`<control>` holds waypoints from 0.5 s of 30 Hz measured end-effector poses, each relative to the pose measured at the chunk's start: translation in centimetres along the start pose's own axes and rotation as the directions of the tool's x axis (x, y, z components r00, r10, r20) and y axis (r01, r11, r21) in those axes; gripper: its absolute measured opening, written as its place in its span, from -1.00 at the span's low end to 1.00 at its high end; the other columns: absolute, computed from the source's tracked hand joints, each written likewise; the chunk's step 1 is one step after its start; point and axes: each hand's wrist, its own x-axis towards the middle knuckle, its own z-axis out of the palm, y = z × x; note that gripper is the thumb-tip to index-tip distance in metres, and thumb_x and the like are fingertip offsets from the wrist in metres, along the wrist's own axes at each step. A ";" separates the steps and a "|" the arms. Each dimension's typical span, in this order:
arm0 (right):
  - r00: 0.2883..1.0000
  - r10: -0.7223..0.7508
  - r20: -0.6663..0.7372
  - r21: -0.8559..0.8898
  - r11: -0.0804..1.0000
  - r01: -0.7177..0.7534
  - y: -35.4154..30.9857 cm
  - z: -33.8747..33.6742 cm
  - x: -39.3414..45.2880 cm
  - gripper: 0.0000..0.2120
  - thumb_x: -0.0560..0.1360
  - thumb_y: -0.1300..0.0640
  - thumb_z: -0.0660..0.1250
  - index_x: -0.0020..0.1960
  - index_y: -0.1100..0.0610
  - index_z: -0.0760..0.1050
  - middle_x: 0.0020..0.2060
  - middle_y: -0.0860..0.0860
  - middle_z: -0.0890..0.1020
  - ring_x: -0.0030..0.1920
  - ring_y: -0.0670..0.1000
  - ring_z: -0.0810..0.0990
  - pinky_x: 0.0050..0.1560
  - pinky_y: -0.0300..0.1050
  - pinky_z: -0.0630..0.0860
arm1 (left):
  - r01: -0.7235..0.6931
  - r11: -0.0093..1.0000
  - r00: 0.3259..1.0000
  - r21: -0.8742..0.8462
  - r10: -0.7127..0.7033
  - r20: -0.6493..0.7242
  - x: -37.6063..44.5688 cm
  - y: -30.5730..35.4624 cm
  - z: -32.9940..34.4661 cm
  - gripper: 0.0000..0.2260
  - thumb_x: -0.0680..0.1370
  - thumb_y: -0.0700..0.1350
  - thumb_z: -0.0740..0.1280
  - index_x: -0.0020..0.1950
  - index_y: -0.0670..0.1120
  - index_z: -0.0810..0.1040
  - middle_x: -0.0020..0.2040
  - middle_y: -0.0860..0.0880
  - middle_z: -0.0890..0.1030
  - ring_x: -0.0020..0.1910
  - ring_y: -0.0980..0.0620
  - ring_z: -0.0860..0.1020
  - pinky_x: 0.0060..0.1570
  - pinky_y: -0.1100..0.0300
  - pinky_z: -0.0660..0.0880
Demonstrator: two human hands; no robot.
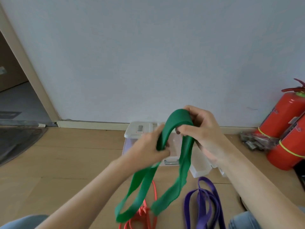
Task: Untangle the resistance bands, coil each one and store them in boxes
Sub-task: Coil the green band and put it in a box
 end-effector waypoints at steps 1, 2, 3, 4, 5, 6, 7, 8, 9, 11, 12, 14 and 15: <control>1.000 -0.020 -0.024 0.037 0.999 0.021 -0.2 -0.2 0.1 -0.80 0.22 0.34 0.31 -0.33 0.04 0.53 -0.46 0.00 0.49 -0.41 -0.04 0.45 -0.37 -0.27 0.42 | 0.049 0.999 0.998 0.010 -0.049 0.039 -0.6 -1.1 1.1 -0.84 0.37 -0.22 0.31 -0.10 -0.09 0.40 -0.36 0.10 0.44 -0.40 0.17 0.41 -0.30 0.17 0.40; 0.998 -0.033 -0.057 0.076 0.996 0.037 -0.5 -0.5 0.2 -0.80 0.23 0.35 0.30 -0.33 0.05 0.54 -0.46 0.00 0.49 -0.40 -0.05 0.45 -0.35 -0.26 0.43 | 0.108 0.993 0.990 0.040 -0.111 0.086 -1.2 -2.2 2.0 -0.84 0.39 -0.24 0.31 -0.12 -0.06 0.37 -0.35 0.09 0.41 -0.40 0.17 0.38 -0.28 0.16 0.39; 0.995 -0.039 -0.091 0.119 0.992 0.050 -0.7 -0.9 0.3 -0.79 0.24 0.35 0.29 -0.32 0.05 0.54 -0.46 -0.01 0.49 -0.41 -0.06 0.46 -0.33 -0.25 0.44 | 0.167 0.983 0.976 0.079 -0.176 0.132 -1.7 -3.2 2.6 -0.82 0.41 -0.25 0.30 -0.17 -0.02 0.33 -0.33 0.06 0.40 -0.38 0.12 0.37 -0.26 0.12 0.40; 0.992 -0.043 -0.117 0.147 0.987 0.060 -0.8 -1.4 0.4 -0.79 0.26 0.35 0.29 -0.32 0.06 0.55 -0.47 -0.02 0.50 -0.42 -0.07 0.47 -0.32 -0.26 0.45 | 0.202 0.973 0.963 0.108 -0.218 0.160 -2.1 -4.0 2.9 -0.79 0.43 -0.26 0.29 -0.21 0.00 0.30 -0.31 0.01 0.40 -0.36 0.06 0.37 -0.25 0.06 0.41; 0.990 -0.048 -0.135 0.142 0.988 0.067 -0.9 -2.0 0.4 -0.79 0.28 0.36 0.29 -0.32 0.06 0.56 -0.47 -0.02 0.51 -0.42 -0.07 0.49 -0.31 -0.27 0.47 | 0.223 0.968 0.958 0.117 -0.239 0.157 -2.1 -4.5 2.7 -0.79 0.44 -0.26 0.28 -0.22 0.00 0.29 -0.29 -0.05 0.42 -0.33 0.01 0.39 -0.22 0.00 0.43; 0.989 -0.044 -0.144 0.114 0.992 0.060 -0.8 -2.5 0.5 -0.78 0.31 0.37 0.31 -0.31 0.06 0.56 -0.47 -0.02 0.52 -0.41 -0.05 0.51 -0.30 -0.28 0.49 | 0.230 0.967 0.962 0.108 -0.243 0.128 -1.9 -4.7 2.2 -0.80 0.46 -0.27 0.28 -0.22 -0.03 0.32 -0.26 -0.10 0.46 -0.29 -0.04 0.44 -0.16 -0.03 0.46; 0.989 -0.026 -0.147 0.072 0.997 0.037 -0.7 -3.1 0.5 -0.77 0.35 0.39 0.33 -0.31 0.07 0.57 -0.47 -0.01 0.52 -0.41 -0.04 0.53 -0.27 -0.28 0.51 | 0.245 0.968 0.966 0.060 -0.249 0.075 -1.6 -4.5 1.2 -0.83 0.48 -0.29 0.28 -0.21 -0.07 0.35 -0.24 -0.14 0.51 -0.24 -0.08 0.52 -0.11 -0.03 0.49; 0.990 0.011 -0.138 0.017 1.000 -0.009 -0.6 -3.7 0.4 -0.78 0.38 0.40 0.35 -0.29 0.10 0.56 -0.46 0.01 0.53 -0.39 -0.03 0.55 -0.24 -0.26 0.52 | 0.260 0.965 0.965 -0.044 -0.261 -0.007 -1.1 -4.0 0.0 -0.83 0.49 -0.32 0.28 -0.22 -0.10 0.38 -0.22 -0.18 0.56 -0.18 -0.11 0.58 -0.07 -0.01 0.53; 0.991 0.077 -0.105 -0.058 0.995 -0.084 -0.4 -4.2 0.2 -0.82 0.40 0.39 0.37 -0.26 0.14 0.54 -0.44 0.01 0.55 -0.37 -0.02 0.57 -0.21 -0.25 0.53 | 0.250 0.951 0.957 -0.185 -0.271 -0.104 -0.6 -3.4 -1.3 -0.81 0.50 -0.34 0.27 -0.24 -0.11 0.38 -0.24 -0.18 0.58 -0.15 -0.12 0.60 -0.07 0.07 0.57; 0.949 0.315 0.030 -0.314 0.904 -0.290 -0.1 -4.9 -0.5 -0.90 0.37 0.30 0.43 -0.20 0.17 0.52 -0.38 -0.01 0.60 -0.29 -0.02 0.62 -0.21 -0.30 0.51 | 0.086 0.913 0.934 -0.399 -0.214 -0.286 0.2 -1.6 -4.1 -0.77 0.53 -0.34 0.23 -0.28 -0.09 0.39 -0.39 0.01 0.57 -0.26 0.01 0.61 -0.10 0.26 0.57; 0.882 0.461 0.098 -0.480 0.798 -0.364 0.3 -5.0 -0.9 -0.88 0.36 0.24 0.46 -0.17 0.15 0.52 -0.34 -0.03 0.63 -0.26 -0.06 0.64 -0.22 -0.34 0.50 | -0.008 0.901 0.931 -0.434 -0.152 -0.332 0.5 -0.6 -5.2 -0.78 0.52 -0.32 0.22 -0.28 -0.08 0.41 -0.46 0.08 0.52 -0.33 0.07 0.59 -0.09 0.28 0.57; 0.725 0.666 0.175 -0.707 0.598 -0.379 0.8 -4.7 -1.9 -0.80 0.35 0.11 0.49 -0.09 0.10 0.52 -0.21 -0.06 0.64 -0.16 -0.13 0.63 -0.16 -0.35 0.47 | -0.071 0.897 0.954 -0.437 -0.067 -0.292 0.7 1.0 -6.0 -0.89 0.45 -0.27 0.21 -0.24 -0.10 0.46 -0.53 0.11 0.44 -0.45 0.11 0.52 -0.16 0.19 0.59; 0.688 0.699 0.195 -0.740 0.565 -0.364 1.0 -4.5 -2.2 -0.72 0.34 0.05 0.50 -0.01 0.06 0.51 -0.11 -0.08 0.64 -0.08 -0.14 0.61 -0.08 -0.34 0.46 | -0.039 0.909 0.968 -0.415 -0.068 -0.240 0.8 1.6 -5.8 -0.93 0.41 -0.25 0.21 -0.23 -0.13 0.46 -0.55 0.10 0.42 -0.49 0.11 0.49 -0.24 0.16 0.57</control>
